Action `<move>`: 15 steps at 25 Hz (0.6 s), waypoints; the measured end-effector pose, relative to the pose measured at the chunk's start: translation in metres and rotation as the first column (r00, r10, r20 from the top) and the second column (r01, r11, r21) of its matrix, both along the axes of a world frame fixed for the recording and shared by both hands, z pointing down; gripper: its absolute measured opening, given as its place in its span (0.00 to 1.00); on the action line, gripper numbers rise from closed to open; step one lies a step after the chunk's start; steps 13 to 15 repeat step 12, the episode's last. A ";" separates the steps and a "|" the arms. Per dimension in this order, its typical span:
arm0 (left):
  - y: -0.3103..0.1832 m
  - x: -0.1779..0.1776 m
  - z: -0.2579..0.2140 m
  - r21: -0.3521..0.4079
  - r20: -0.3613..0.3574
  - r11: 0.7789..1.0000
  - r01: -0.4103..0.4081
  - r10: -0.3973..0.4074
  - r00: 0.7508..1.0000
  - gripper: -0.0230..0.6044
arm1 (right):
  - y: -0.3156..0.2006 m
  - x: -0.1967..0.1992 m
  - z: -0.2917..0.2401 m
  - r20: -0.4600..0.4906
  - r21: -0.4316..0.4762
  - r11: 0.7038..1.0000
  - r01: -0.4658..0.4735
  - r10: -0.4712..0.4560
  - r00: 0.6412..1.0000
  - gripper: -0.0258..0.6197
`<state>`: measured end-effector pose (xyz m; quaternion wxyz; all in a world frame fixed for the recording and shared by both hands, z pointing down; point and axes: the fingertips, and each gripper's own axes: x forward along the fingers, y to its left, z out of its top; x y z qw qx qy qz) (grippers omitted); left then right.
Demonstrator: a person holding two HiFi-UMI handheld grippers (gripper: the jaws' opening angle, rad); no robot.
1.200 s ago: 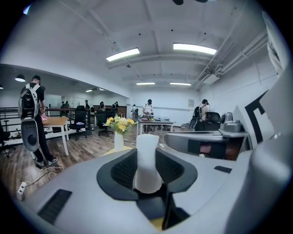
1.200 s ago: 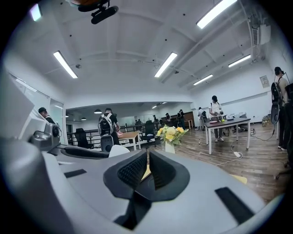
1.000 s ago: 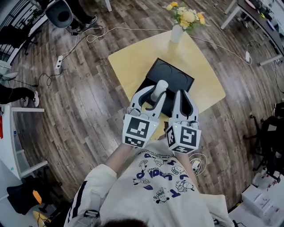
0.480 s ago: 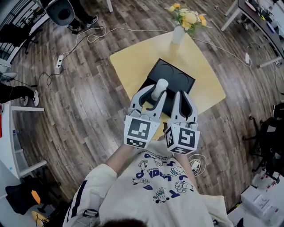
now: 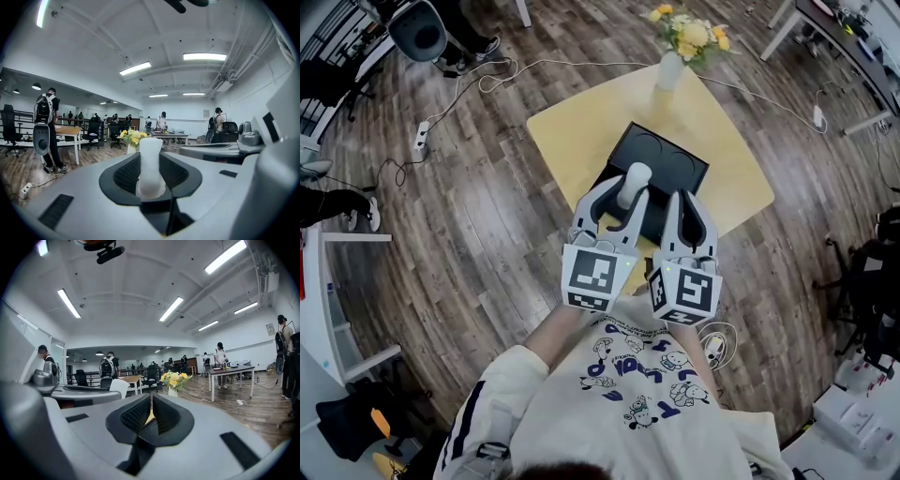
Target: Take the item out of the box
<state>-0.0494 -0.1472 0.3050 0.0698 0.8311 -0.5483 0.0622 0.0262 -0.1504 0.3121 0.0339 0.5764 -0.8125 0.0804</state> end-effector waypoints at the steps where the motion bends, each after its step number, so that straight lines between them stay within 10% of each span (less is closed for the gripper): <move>1: 0.000 0.001 0.000 0.003 0.003 1.000 0.002 -0.002 1.000 0.24 | 0.000 0.001 0.000 0.000 0.000 1.000 -0.001 0.001 1.000 0.10; 15: 0.000 0.003 0.001 0.011 0.005 1.000 0.006 -0.006 1.000 0.24 | 0.001 0.005 0.002 0.003 0.001 1.000 -0.008 0.007 1.000 0.09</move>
